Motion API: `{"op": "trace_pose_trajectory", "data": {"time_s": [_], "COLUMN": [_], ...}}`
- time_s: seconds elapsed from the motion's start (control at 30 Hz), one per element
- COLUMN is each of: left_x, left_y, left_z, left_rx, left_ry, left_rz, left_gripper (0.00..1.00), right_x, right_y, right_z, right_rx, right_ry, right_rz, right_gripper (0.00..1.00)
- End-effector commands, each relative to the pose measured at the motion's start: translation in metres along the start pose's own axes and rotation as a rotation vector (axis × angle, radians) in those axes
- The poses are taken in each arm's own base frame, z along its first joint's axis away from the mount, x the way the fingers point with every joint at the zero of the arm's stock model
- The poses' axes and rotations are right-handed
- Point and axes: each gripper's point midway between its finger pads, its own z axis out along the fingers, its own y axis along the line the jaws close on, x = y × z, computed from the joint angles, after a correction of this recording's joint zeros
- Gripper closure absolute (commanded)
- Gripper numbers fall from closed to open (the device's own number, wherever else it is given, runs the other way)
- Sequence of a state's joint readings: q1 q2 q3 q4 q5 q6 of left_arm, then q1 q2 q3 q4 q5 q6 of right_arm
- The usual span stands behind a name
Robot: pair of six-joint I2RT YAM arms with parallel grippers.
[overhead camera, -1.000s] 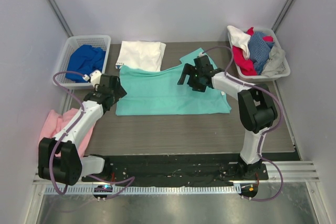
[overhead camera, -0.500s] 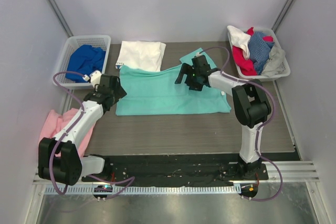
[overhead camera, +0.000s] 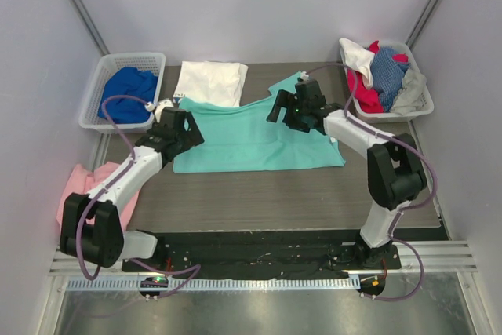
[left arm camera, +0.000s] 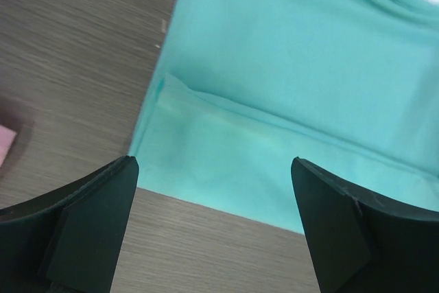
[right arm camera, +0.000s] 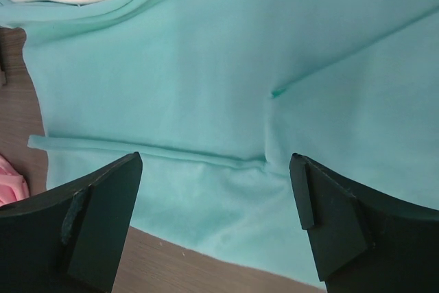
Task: Fold and stack the t-shirts
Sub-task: Fold the tshirt
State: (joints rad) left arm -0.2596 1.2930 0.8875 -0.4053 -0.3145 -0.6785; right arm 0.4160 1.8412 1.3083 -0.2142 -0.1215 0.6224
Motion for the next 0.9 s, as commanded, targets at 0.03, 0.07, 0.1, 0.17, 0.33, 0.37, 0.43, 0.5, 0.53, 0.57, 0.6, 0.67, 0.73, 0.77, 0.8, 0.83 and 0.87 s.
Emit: {"op": "trace_pose_trajectory", "data": {"time_s": [0.03, 0.07, 0.1, 0.17, 0.33, 0.37, 0.43, 0.5, 0.53, 0.57, 0.6, 0.67, 0.73, 0.77, 0.8, 0.83, 0.87], "left_x": [0.016, 0.026, 0.035, 0.045, 0.057, 0.058, 0.059, 0.063, 0.065, 0.068, 0.071, 0.08, 0.086, 0.093, 0.096, 0.102, 0.107], "left_y": [-0.054, -0.056, -0.061, -0.064, -0.063, -0.061, -0.058, -0.055, -0.051, -0.047, -0.044, -0.037, -0.033, -0.03, -0.028, -0.023, -0.021], "left_z": [0.006, 0.012, 0.012, 0.017, 0.03, 0.031, 0.035, 0.039, 0.042, 0.043, 0.045, 0.048, 0.05, 0.051, 0.052, 0.052, 0.053], "left_rx": [0.127, 0.118, 0.117, 0.107, 0.057, 0.047, 0.023, 0.005, -0.015, -0.032, -0.044, -0.069, -0.077, -0.088, -0.093, -0.105, -0.114], "left_ry": [0.023, 0.048, 0.06, 0.078, 0.093, 0.094, 0.092, 0.102, 0.109, 0.12, 0.127, 0.151, 0.166, 0.184, 0.192, 0.209, 0.223], "left_rz": [0.198, 0.224, 0.25, 0.265, 0.274, 0.279, 0.293, 0.305, 0.311, 0.318, 0.32, 0.321, 0.317, 0.316, 0.313, 0.313, 0.315], "left_gripper": [0.0, 0.0, 0.0, 0.0, 0.0, 0.0, 0.0, 0.0, 0.0, 0.0, 0.0, 0.0, 0.01, 0.0, 0.0, 0.0, 0.0], "right_x": [0.009, 0.011, 0.013, 0.028, 0.051, 0.053, 0.063, 0.072, 0.075, 0.077, 0.083, 0.087, 0.094, 0.099, 0.102, 0.105, 0.111], "right_y": [-0.046, -0.05, -0.058, -0.074, -0.103, -0.104, -0.115, -0.125, -0.128, -0.131, -0.136, -0.14, -0.146, -0.147, -0.148, -0.15, -0.149], "right_z": [-0.054, -0.064, -0.067, -0.072, -0.067, -0.064, -0.057, -0.052, -0.052, -0.051, -0.051, -0.053, -0.054, -0.055, -0.056, -0.057, -0.06], "right_rx": [0.218, 0.232, 0.259, 0.302, 0.375, 0.371, 0.396, 0.421, 0.429, 0.439, 0.452, 0.464, 0.478, 0.483, 0.488, 0.496, 0.503], "right_ry": [-0.048, -0.055, -0.063, -0.044, -0.006, -0.008, 0.021, 0.042, 0.046, 0.047, 0.06, 0.064, 0.077, 0.09, 0.101, 0.109, 0.125], "right_rz": [-0.083, -0.087, -0.096, -0.11, -0.135, -0.138, -0.147, -0.15, -0.153, -0.156, -0.157, -0.158, -0.156, -0.155, -0.155, -0.154, -0.16], "right_gripper": [0.01, 0.01, 0.01, 0.01, 0.01, 0.01, 0.01, 0.01, 0.01, 0.01, 0.01, 0.01, 0.01, 0.01, 0.01, 0.01, 0.01]}}
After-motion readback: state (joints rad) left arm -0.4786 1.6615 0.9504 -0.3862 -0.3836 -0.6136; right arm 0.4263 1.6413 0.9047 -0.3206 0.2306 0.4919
